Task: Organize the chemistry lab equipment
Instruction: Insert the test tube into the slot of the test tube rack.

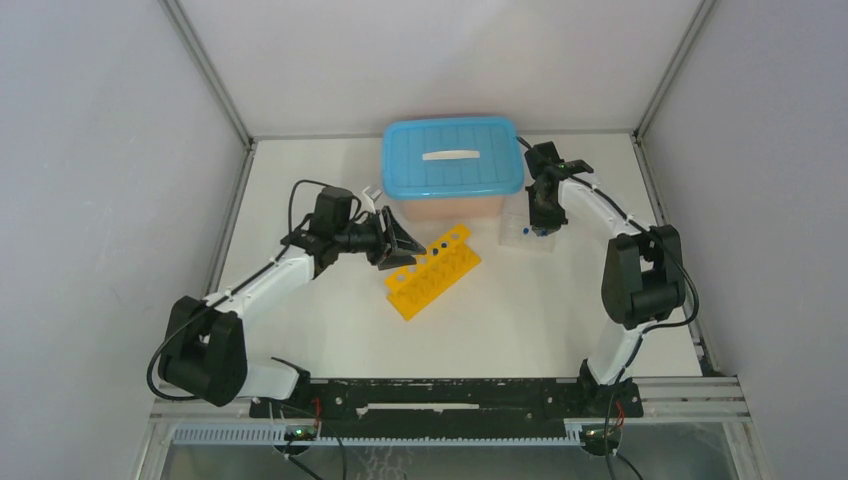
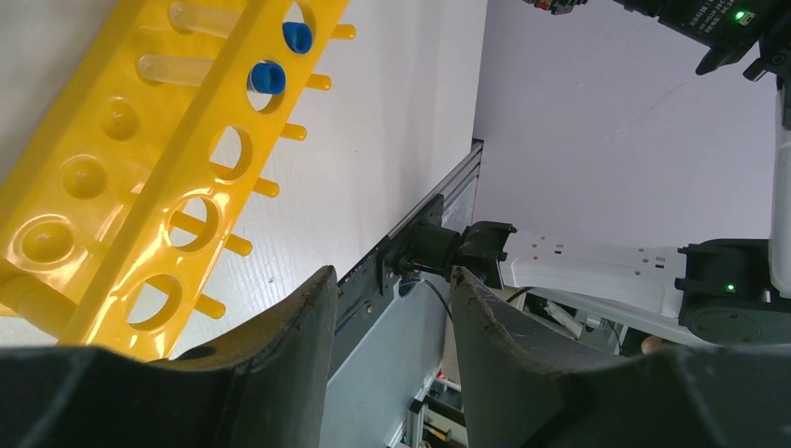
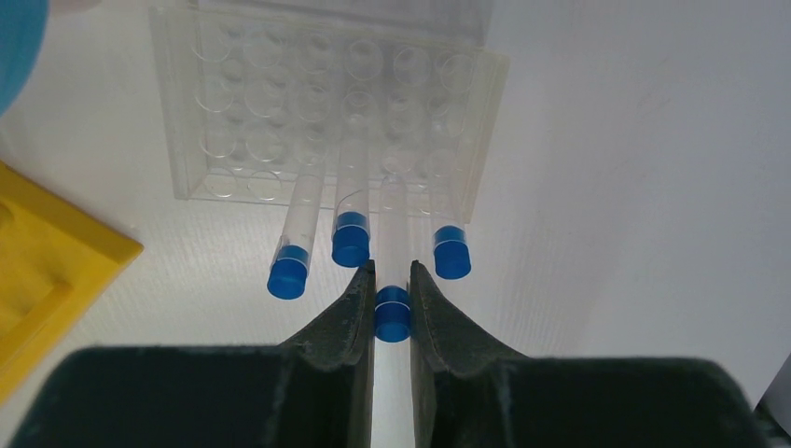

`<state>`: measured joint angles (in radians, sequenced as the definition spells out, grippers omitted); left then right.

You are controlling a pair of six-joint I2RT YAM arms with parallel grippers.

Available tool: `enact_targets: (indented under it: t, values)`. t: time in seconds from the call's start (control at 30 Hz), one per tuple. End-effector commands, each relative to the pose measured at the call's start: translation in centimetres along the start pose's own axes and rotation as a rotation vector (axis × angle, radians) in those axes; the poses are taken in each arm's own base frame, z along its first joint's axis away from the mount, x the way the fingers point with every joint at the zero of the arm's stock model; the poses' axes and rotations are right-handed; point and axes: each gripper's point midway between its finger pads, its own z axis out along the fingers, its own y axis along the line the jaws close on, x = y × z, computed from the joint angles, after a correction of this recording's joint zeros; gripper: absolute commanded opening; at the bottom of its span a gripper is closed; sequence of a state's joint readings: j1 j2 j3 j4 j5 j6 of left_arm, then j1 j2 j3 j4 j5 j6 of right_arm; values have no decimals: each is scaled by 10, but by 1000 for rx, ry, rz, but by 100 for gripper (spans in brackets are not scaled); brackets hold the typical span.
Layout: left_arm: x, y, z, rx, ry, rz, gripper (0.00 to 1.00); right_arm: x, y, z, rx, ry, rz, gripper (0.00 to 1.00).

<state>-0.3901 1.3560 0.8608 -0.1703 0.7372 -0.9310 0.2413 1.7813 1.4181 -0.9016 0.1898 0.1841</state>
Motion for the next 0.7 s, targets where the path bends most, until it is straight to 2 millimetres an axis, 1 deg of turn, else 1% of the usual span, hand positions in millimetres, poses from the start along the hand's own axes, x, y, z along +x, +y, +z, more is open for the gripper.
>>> enact_targets:
  t: [0.0,0.23,0.43,0.57,0.67]
  values:
    - [-17,-33,-6,74,-34,99,52,-10,-2,3,-1,-28,4,13]
    - [-18,-32,-6,72,-32,97,52,-8,-1,9,-6,-13,1,19]
    - [-19,-33,-5,73,-32,97,52,-9,-1,8,-7,-17,2,24]
    - [-20,-34,-6,75,-34,99,52,-9,-1,7,-13,-18,4,31]
    - [-20,-35,-6,76,-36,99,53,-10,0,5,-16,-23,4,32]
